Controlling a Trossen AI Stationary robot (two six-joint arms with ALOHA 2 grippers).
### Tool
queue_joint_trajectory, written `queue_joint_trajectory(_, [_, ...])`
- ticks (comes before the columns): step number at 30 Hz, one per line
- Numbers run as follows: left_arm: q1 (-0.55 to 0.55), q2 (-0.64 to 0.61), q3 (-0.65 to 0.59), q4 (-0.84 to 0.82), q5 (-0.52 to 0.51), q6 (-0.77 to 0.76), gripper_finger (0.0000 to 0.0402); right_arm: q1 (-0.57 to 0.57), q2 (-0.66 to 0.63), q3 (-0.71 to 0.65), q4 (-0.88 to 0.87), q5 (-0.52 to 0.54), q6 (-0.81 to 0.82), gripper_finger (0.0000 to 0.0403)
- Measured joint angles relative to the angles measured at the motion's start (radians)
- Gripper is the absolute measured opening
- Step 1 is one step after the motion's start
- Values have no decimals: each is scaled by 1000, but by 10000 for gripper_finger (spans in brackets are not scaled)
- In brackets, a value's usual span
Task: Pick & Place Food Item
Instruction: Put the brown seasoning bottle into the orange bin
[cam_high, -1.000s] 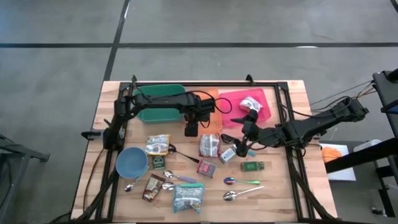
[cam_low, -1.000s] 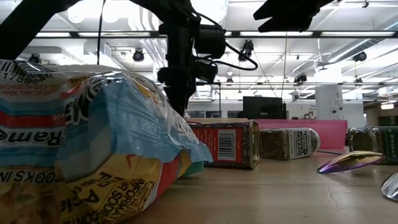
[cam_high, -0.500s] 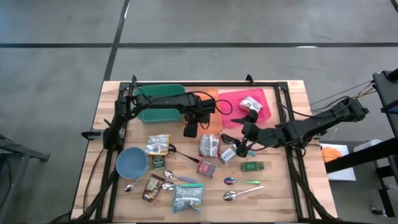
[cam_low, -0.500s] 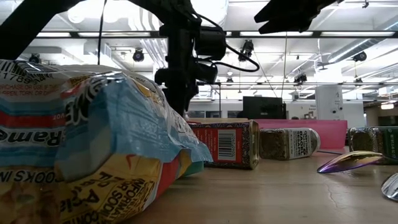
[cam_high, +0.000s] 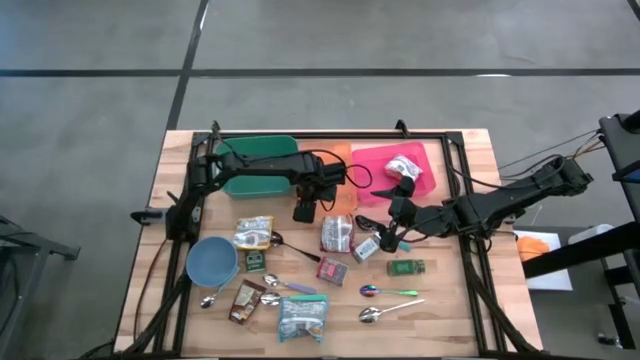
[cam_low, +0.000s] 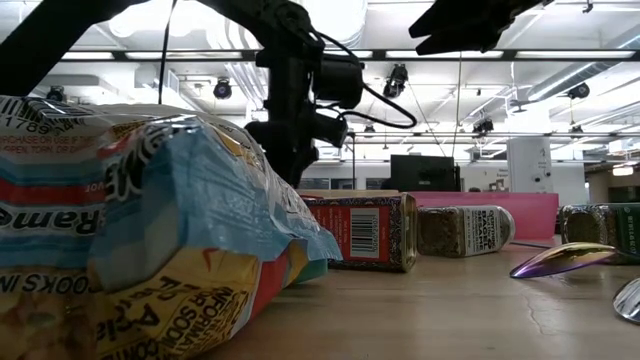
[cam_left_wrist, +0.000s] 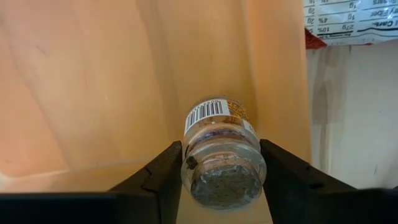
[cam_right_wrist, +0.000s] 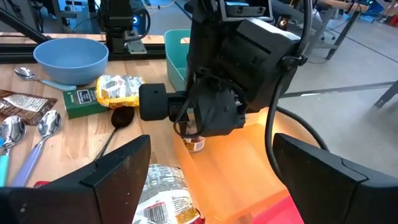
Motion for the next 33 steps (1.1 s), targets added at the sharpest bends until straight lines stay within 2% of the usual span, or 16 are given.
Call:
queue_joint_trajectory(27, [-9, 0, 0, 36, 3, -4, 196, 1, 0, -3, -23, 0, 4, 333])
queue_joint_trajectory(33, [-9, 0, 0, 36, 3, -4, 238, 1, 0, -3, -23, 0, 4, 333])
